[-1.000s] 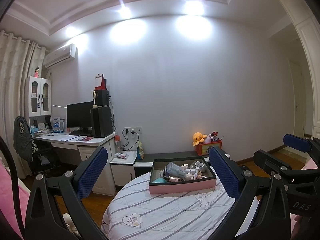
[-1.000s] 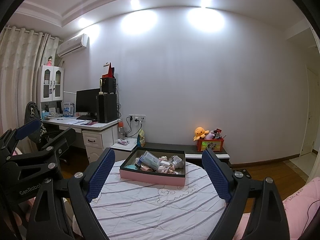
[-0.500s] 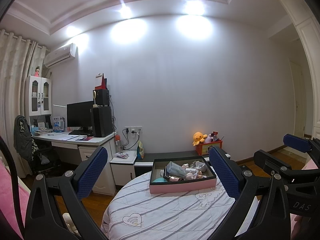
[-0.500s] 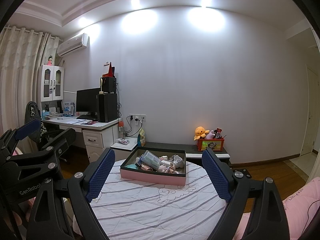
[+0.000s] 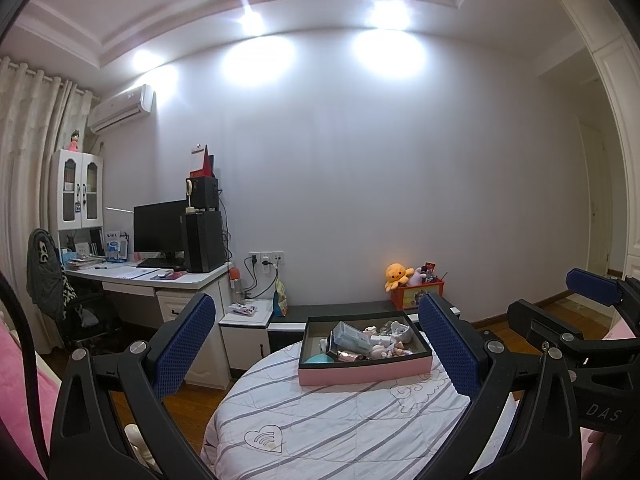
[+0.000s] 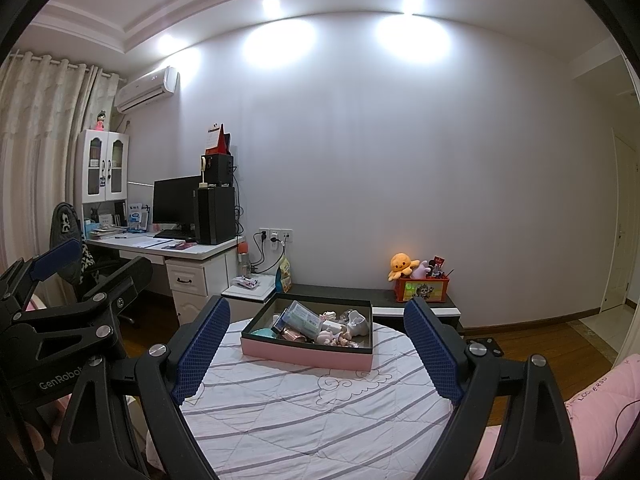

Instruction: Organize rigid objects

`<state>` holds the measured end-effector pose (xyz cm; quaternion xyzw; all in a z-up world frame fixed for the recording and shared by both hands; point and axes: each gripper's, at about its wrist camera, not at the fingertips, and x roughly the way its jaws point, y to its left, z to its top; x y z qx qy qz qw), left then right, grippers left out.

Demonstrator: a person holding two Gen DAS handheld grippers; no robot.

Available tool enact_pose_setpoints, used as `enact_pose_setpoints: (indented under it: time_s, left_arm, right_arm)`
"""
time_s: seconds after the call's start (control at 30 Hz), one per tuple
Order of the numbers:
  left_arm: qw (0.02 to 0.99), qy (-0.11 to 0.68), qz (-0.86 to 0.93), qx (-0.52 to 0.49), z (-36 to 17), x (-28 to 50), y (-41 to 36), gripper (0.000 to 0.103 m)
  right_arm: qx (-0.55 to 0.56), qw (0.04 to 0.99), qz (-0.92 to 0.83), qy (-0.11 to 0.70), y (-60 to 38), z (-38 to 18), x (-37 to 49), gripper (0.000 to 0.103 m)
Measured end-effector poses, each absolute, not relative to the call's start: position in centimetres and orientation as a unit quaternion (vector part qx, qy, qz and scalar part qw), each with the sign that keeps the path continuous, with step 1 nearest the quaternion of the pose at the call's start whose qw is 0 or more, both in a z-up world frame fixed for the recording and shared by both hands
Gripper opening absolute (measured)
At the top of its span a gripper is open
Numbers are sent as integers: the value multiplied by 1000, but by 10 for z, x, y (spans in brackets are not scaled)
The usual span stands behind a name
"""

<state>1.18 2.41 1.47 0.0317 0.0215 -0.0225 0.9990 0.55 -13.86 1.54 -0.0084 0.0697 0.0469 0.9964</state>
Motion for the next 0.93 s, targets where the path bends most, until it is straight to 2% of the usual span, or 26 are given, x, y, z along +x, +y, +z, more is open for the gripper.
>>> enact_pose_setpoints:
  time_s: [0.93]
  left_arm:
    - [999, 29, -22, 28, 8, 16, 18, 103]
  right_arm:
    - [-9, 996, 47, 71, -138, 15, 6, 90]
